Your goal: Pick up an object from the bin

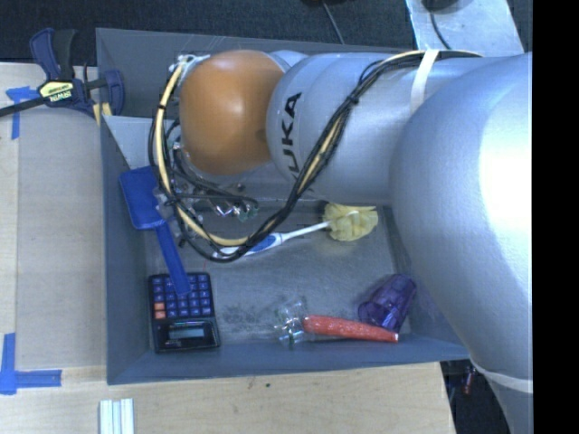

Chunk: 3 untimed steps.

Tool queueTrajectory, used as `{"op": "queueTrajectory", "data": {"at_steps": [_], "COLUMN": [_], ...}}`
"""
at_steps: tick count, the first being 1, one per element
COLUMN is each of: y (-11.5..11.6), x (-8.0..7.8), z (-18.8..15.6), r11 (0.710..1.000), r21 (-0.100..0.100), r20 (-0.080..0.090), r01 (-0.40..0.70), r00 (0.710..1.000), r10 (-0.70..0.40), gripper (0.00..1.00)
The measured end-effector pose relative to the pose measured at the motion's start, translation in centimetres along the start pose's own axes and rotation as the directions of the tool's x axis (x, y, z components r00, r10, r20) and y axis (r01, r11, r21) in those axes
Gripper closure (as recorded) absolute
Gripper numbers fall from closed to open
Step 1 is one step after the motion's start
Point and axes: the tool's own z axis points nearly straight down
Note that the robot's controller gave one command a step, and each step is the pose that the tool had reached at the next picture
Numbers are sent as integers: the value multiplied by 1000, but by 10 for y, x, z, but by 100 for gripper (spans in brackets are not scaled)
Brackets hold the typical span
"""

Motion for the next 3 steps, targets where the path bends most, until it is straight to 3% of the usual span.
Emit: {"op": "queueTrajectory", "data": {"at_steps": [1,2,3], "y": [5,12,21], "x": [20,8,20], "z": [5,70,43], "r11": [1000,958,970], "r21": [-2,-2,1], "r20": [-6,-5,5], "r01": [-3,287,242], "r00": [1000,958,970], "r10": [3,-287,-242], "gripper": [100,100,100]}}
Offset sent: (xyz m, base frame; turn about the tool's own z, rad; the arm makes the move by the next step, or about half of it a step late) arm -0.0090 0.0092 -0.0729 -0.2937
